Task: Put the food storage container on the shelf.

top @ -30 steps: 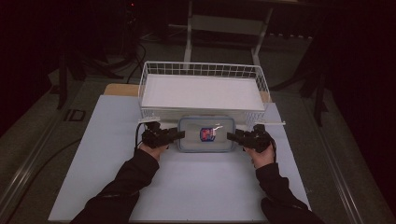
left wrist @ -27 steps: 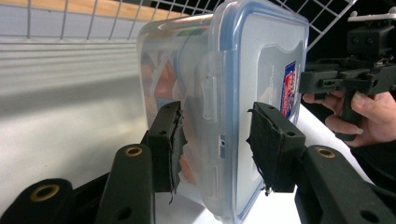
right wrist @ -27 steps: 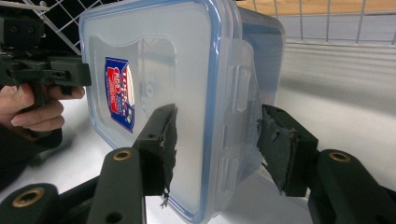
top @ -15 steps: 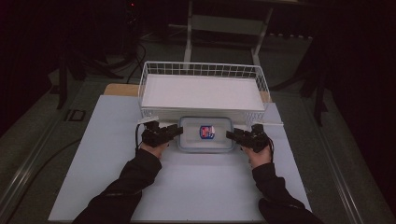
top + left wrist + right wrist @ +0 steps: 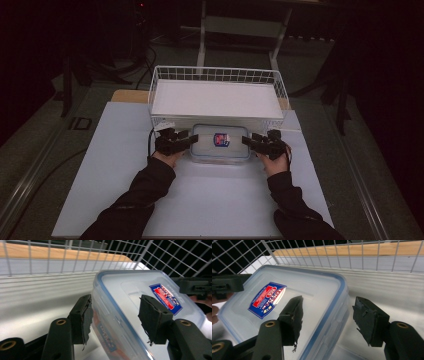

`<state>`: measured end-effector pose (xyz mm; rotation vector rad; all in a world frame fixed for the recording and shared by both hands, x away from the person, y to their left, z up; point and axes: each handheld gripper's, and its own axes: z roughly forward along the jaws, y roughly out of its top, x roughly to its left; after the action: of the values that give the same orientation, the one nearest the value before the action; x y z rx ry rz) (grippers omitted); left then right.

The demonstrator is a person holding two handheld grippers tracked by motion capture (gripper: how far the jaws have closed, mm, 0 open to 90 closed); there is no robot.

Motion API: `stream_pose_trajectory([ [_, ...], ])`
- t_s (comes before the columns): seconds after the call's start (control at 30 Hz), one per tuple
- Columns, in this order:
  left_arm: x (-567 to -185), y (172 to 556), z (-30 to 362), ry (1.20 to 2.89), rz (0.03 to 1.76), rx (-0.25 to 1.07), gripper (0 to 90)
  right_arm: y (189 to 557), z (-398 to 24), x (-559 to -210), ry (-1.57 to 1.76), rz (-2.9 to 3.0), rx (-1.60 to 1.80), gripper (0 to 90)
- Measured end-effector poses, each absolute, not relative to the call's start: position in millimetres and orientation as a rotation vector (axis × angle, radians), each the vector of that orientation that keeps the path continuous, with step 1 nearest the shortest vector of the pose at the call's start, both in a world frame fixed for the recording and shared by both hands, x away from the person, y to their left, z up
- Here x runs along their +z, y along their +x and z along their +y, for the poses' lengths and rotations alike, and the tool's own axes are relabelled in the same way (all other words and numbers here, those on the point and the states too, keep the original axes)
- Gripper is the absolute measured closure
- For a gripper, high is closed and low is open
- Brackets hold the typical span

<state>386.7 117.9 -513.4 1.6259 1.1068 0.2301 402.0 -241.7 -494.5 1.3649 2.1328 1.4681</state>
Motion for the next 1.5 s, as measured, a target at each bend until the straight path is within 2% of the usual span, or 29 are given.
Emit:
stream_pose_trajectory([
  [0.53, -513, 387, 119, 1.613, 1.137, 0.194, 36.8, 401, -237, -493, 1.358, 2.044, 1.398, 41.3],
  [0.87, -501, 371, 124, 1.613, 1.053, 0.212, 18.1, 381, -243, -484, 1.339, 2.057, 1.477, 42.6],
  [1.0, -493, 356, 126, 1.628, 1.000, 0.223, 13.3, 360, -235, -472, 1.250, 2.104, 1.506, 50.4],
  [1.1, -487, 343, 127, 1.638, 0.972, 0.211, 1.7, 347, -228, -466, 1.218, 2.135, 1.543, 56.9],
  [1.13, -485, 339, 128, 1.637, 0.971, 0.209, 0.5, 342, -225, -466, 1.217, 2.159, 1.553, 62.3],
  [1.33, -479, 312, 136, 1.661, 0.930, 0.230, 0.4, 323, -205, -471, 1.145, 2.261, 1.575, 86.9],
  [1.5, -486, 298, 145, 1.673, 0.918, 0.272, 0.5, 321, -189, -487, 1.141, 2.340, 1.541, 89.7],
])
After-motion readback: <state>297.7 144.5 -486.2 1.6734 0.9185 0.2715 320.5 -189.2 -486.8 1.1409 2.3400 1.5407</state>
